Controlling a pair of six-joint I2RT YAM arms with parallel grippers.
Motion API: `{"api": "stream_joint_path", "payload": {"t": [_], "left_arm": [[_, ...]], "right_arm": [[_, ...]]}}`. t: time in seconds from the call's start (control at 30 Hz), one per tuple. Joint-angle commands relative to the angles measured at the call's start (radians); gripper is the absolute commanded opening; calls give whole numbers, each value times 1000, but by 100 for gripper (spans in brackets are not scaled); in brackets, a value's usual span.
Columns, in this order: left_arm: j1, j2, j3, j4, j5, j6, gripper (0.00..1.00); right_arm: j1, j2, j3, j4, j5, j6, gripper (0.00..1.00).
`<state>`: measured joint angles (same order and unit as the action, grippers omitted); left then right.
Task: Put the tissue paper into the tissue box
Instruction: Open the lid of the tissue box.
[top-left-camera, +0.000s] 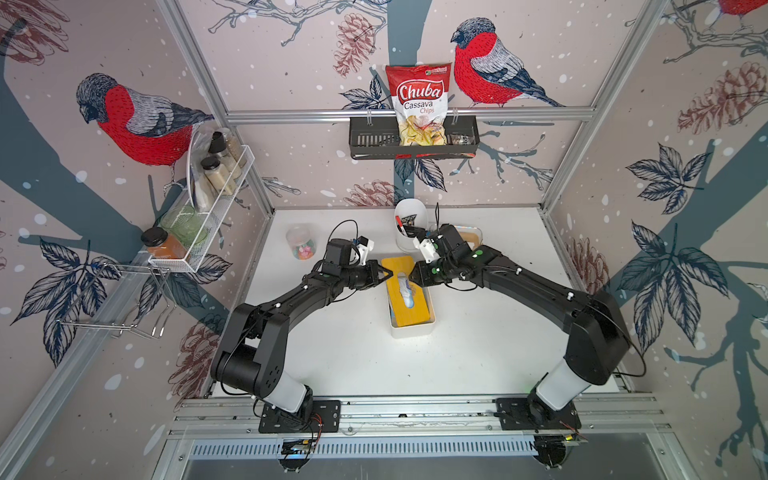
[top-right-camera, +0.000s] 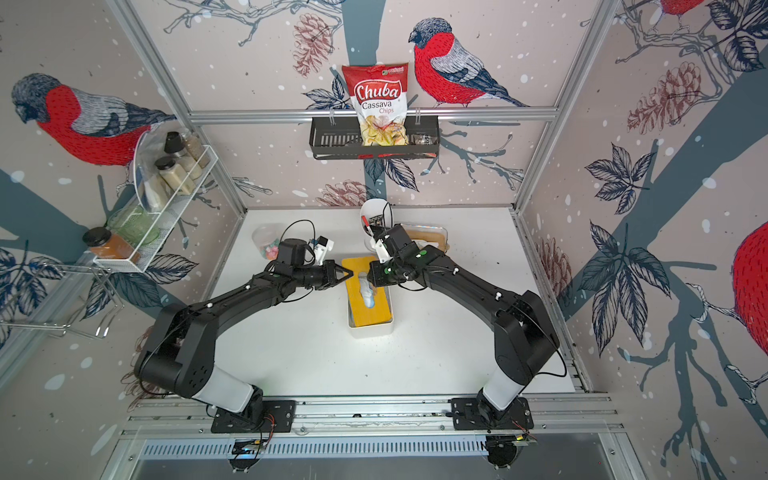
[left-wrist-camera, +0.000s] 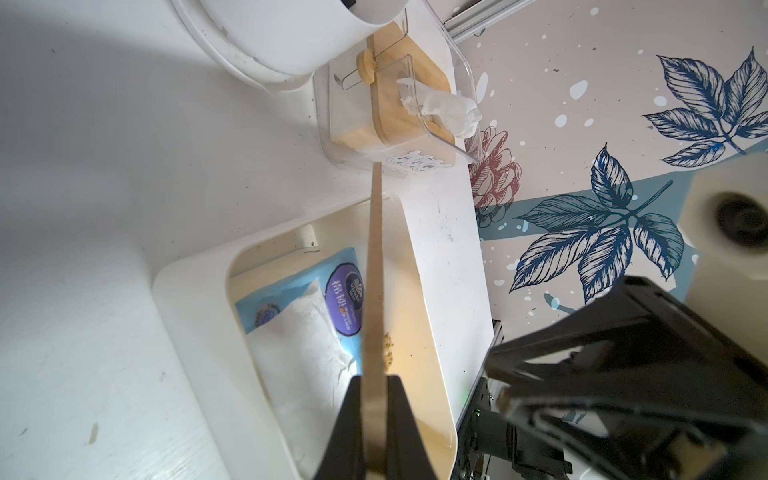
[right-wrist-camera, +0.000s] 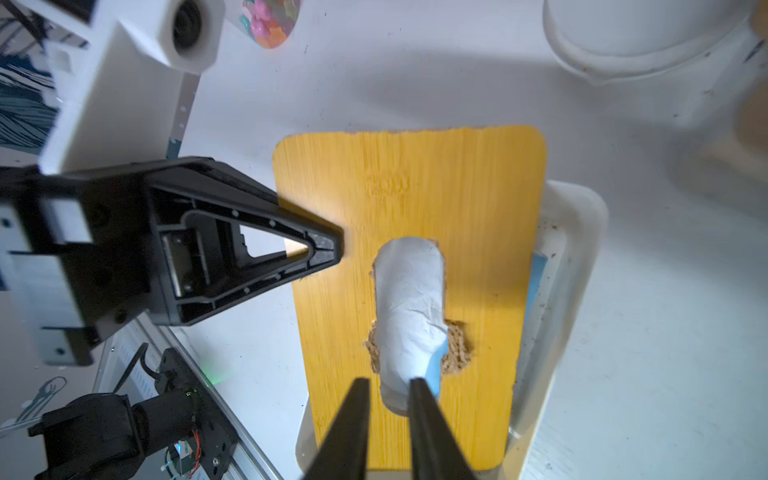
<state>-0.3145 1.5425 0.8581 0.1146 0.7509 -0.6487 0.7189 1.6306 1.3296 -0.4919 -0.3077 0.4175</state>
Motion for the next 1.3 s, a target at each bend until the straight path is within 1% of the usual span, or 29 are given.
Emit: {"api": "stream_joint_path", "payload": {"t": [0.0, 0.07, 0.13, 0.23, 0.3, 0.4, 0.47, 0.7, 0.77, 0.8, 0.83, 0.93, 1.0, 1.27], "left_arm": [[8, -7, 16, 27, -2, 4, 0], [10, -4, 23, 20, 0, 6, 0], [11, 1, 21, 28, 12, -7, 0], [11, -2, 21, 38, 22, -20, 0], [9, -8, 23, 35, 19, -19, 0], [10, -15, 23, 30, 18, -16, 0], [9, -15, 21, 30, 19, -17, 0], [10, -21, 18, 30, 21, -15, 0], [10, -22, 19, 30, 24, -15, 0], [10, -24, 18, 29, 24, -16, 0], [9, -26, 18, 29, 24, -16, 0], [10, -28, 18, 25, 24, -12, 0], [10, -33, 16, 23, 27, -11, 0], [14, -45, 18, 21, 38, 1, 0]], "right_arm": [[-50, -40, 3, -9, -69, -37, 15], [-85, -62, -7, 1, -116, -42, 25], [-105, -72, -4, -4, -138, -51, 28], [-123, -71, 4, -13, -172, -65, 39], [-125, -66, 9, -16, -185, -72, 39], [-125, -53, 17, -20, -188, -76, 33], [-124, -51, 17, -19, -191, -76, 31], [-116, -41, 17, -9, -203, -75, 42], [-114, -36, 20, -9, -205, -75, 49], [-111, -35, 22, -9, -205, -77, 61], [-109, -32, 24, -11, -205, -78, 70], [-94, -25, 33, -18, -201, -89, 87], [-85, -19, 41, -28, -196, -96, 100], [-65, -13, 45, -33, -167, -107, 100]]}}
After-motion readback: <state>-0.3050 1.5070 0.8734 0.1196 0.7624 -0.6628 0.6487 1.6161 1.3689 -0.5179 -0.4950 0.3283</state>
